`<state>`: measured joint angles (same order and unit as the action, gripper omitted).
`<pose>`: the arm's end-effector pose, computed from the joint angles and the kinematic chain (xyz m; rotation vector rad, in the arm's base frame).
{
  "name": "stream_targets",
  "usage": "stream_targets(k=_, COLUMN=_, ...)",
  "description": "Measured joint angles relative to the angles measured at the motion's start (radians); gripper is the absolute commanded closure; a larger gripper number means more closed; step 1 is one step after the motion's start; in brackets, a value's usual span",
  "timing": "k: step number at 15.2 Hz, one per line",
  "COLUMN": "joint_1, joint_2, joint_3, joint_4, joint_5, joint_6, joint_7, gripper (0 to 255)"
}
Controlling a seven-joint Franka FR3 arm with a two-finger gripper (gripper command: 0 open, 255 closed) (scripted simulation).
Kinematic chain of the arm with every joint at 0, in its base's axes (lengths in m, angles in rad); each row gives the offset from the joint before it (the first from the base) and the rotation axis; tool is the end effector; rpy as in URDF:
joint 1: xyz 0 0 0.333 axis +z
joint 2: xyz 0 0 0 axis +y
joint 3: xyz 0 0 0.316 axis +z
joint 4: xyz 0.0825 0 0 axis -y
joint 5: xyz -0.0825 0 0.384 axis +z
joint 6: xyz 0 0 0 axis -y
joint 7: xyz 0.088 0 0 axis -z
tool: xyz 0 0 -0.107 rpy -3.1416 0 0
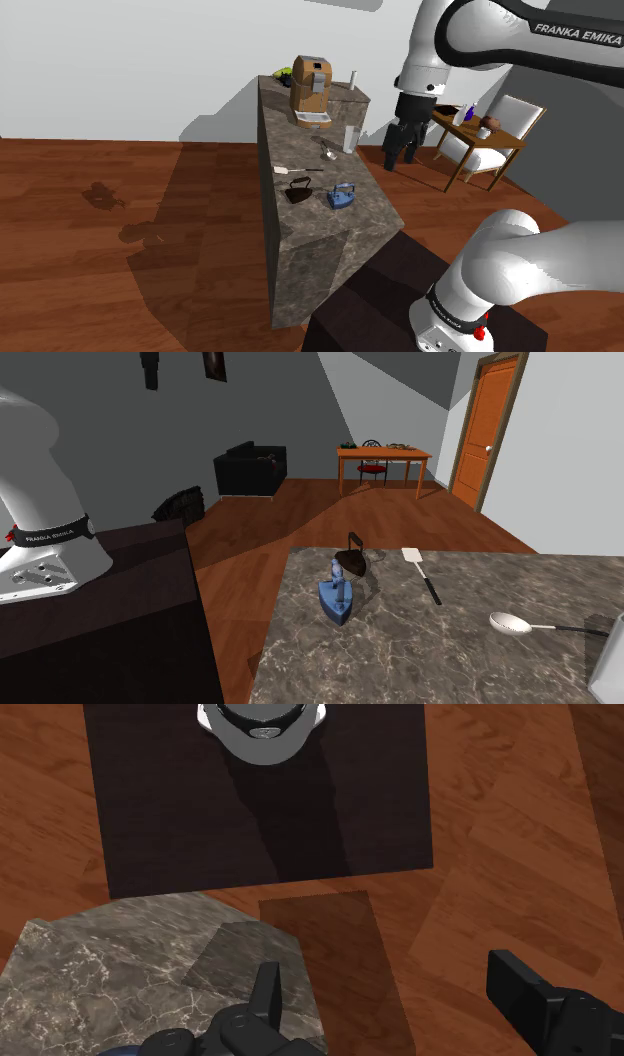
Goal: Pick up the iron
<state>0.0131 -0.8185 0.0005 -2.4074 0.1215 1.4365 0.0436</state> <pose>0.2816 0.0182 0.5664 -3.0157 0.0348 0.2354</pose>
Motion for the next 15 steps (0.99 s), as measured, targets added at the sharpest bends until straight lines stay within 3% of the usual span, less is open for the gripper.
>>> stream_targets(k=4, joint_1=-0.001, joint_2=0.023, joint_3=-0.027, joint_4=-0.035, joint_5=-0.035, joint_6=0.052, joint_7=-0.06, gripper=0)
stream_targets(k=15, joint_1=-0.016, joint_2=0.258, joint_3=-0.177, joint_4=-0.128, joint_5=-0.199, joint_6=0.374, joint_7=-0.362, gripper=0)
